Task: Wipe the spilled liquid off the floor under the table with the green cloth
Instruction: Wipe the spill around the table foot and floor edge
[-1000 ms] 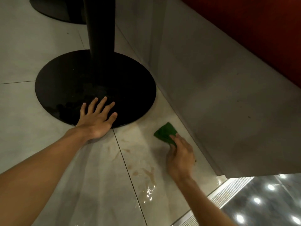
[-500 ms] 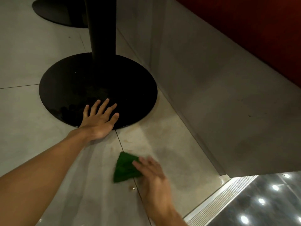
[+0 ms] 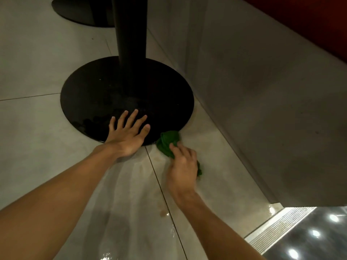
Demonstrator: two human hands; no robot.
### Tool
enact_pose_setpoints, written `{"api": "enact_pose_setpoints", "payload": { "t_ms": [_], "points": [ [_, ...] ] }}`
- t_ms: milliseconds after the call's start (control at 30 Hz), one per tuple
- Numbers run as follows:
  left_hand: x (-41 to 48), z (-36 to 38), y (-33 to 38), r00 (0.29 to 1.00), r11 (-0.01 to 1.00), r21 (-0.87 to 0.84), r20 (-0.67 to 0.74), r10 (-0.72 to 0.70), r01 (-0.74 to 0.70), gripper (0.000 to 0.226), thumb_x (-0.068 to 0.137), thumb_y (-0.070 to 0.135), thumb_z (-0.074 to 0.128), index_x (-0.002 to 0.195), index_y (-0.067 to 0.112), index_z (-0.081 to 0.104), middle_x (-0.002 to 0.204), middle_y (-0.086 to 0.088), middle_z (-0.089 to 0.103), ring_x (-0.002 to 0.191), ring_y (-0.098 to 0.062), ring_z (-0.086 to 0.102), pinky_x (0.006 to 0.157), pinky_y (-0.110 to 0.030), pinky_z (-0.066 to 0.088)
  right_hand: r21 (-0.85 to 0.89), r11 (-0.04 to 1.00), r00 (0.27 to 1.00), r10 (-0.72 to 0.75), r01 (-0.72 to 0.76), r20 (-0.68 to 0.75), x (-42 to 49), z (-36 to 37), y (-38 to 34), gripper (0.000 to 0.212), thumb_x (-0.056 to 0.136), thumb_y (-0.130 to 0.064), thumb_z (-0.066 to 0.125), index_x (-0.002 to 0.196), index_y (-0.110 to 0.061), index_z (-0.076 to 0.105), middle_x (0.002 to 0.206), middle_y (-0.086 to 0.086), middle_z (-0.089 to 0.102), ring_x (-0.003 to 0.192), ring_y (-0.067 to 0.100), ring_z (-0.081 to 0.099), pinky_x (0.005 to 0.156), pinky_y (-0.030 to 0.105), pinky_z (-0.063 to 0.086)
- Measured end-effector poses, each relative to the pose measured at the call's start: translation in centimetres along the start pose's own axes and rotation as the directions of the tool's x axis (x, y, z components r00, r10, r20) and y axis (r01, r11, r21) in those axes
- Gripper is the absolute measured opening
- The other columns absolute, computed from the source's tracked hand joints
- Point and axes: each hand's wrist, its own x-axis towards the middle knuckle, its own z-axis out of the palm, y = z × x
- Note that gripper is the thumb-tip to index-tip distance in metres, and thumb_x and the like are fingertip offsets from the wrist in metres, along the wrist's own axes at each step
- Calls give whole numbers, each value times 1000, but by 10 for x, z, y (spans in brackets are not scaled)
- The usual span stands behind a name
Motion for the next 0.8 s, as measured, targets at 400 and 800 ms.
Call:
{"api": "enact_pose_setpoints", "payload": {
  "t_ms": [400, 800],
  "points": [
    [-1, -4, -6, 999, 992, -127, 42, 33, -27, 70, 84, 71, -10, 147, 47, 6, 157, 19, -13, 142, -7, -21, 114, -41, -19, 330, 851, 763, -516, 408, 389, -60, -39, 21, 38, 84, -12, 59, 118, -25, 66, 135, -12, 56, 126, 8, 43, 108, 9, 24],
    [-4, 2, -10, 993, 991, -84, -62, 100, -105, 55, 95, 61, 17, 147, 42, 18, 159, 12, -1, 145, -12, -12, 115, -42, -14, 278, 944, 955, -235, 179, 183, -47, -28, 26, 45, 80, -4, 64, 118, -25, 68, 128, -14, 59, 117, 6, 48, 103, 4, 24]
  ]
}}
